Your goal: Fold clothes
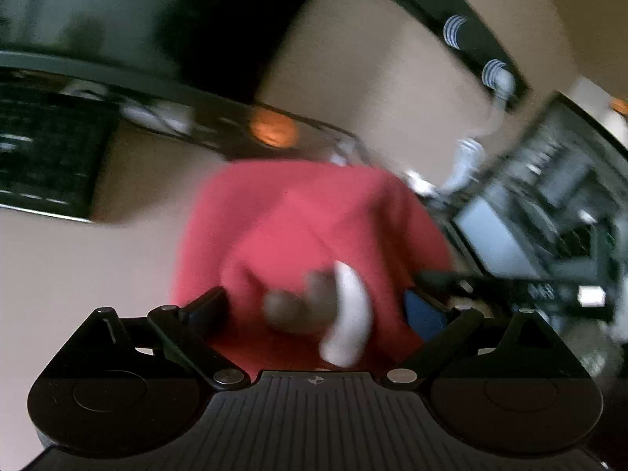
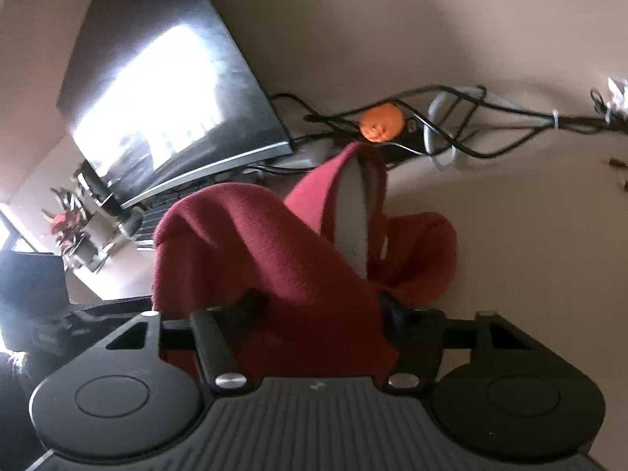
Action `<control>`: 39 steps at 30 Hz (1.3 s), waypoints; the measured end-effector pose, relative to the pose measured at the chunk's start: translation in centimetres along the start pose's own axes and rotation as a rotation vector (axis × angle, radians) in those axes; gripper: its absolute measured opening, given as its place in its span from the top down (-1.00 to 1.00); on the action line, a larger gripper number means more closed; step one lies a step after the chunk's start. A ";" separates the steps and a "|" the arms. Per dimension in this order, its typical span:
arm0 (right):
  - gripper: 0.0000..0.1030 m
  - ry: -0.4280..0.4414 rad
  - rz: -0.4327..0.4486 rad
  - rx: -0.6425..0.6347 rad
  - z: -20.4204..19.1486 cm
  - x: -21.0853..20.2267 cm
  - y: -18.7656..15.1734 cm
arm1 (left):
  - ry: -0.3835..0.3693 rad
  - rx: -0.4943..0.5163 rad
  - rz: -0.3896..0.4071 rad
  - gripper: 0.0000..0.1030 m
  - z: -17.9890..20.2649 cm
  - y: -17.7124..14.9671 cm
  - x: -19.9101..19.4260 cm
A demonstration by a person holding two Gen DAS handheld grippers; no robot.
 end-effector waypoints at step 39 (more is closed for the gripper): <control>-0.91 -0.525 -0.030 -0.236 6.5 5.4 1.1 | 0.148 -0.028 0.026 -0.94 2.1 -2.5 1.9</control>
Point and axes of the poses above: each gripper's, at about its wrist camera, not at the fingertips, and x roughly the way its jaws point, z to its right, y to its top, the point moved 4 cm from there along x, roughly the way its jaws point, and after that the axes turned 7 degrees about -x, right-handed, at the moved point
